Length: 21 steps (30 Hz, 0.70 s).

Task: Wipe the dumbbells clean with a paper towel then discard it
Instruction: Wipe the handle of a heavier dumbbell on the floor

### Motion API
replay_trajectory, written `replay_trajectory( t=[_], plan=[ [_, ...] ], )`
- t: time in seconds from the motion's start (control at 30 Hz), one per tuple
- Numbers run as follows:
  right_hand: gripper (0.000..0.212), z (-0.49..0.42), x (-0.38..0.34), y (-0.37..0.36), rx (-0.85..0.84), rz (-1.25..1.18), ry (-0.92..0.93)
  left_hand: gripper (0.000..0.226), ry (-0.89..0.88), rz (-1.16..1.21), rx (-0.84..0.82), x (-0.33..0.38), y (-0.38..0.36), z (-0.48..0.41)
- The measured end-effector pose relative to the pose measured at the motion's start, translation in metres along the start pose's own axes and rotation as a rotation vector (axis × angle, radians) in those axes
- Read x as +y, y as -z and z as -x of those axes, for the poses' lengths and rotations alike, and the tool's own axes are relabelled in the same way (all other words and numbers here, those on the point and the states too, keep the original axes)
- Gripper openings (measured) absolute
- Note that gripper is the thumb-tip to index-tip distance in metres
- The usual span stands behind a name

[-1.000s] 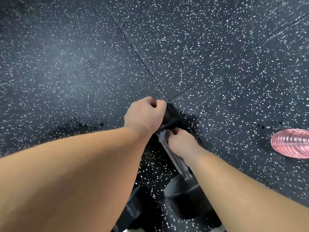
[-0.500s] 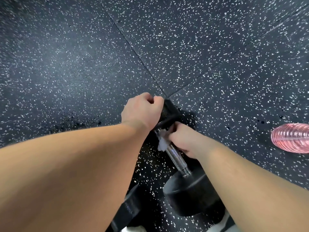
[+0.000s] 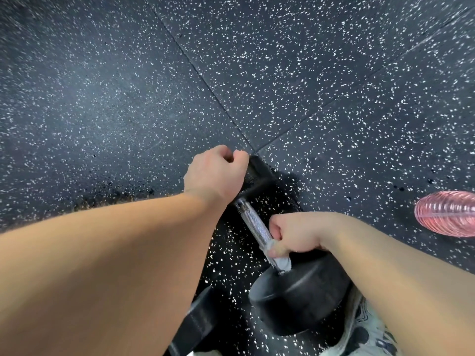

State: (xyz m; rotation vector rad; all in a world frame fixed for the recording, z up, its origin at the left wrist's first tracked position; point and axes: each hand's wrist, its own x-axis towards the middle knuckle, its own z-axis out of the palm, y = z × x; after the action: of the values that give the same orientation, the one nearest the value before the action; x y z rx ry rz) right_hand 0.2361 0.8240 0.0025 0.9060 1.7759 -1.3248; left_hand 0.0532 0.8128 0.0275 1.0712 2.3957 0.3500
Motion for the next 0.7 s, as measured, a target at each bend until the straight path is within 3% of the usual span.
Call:
replay_trajectory(
  t=[0.07,0.13,0.23,0.4,0.47,0.57,0.7],
  plan=[
    [0.021,-0.003,0.007,-0.001,-0.007,-0.214,0.0,0.035,-0.002,0.004,0.007,0.0,0.0,0.0],
    [0.013,-0.008,0.011,-0.004,0.017,-0.614,-0.043,0.035,-0.002,0.012,0.006,0.0,0.0,0.0],
    [0.021,-0.019,0.003,-0.002,0.162,-0.959,-0.157,0.035,0.001,0.017,0.003,0.0,0.0,0.001],
    [0.02,-0.036,-0.042,0.002,0.314,-1.073,-0.207,0.033,0.012,0.017,-0.007,0.004,0.001,0.002],
    [0.02,-0.041,-0.05,-0.001,0.299,-1.195,-0.188,0.031,0.017,0.013,-0.006,0.005,0.001,0.001],
    [0.038,-0.041,-0.053,-0.001,0.176,-1.264,-0.202,0.031,0.017,0.015,-0.006,0.005,0.002,0.001],
    [0.047,-0.03,-0.026,-0.01,0.088,-1.116,-0.079,0.032,0.013,0.012,-0.002,0.003,0.002,0.001]
  ],
)
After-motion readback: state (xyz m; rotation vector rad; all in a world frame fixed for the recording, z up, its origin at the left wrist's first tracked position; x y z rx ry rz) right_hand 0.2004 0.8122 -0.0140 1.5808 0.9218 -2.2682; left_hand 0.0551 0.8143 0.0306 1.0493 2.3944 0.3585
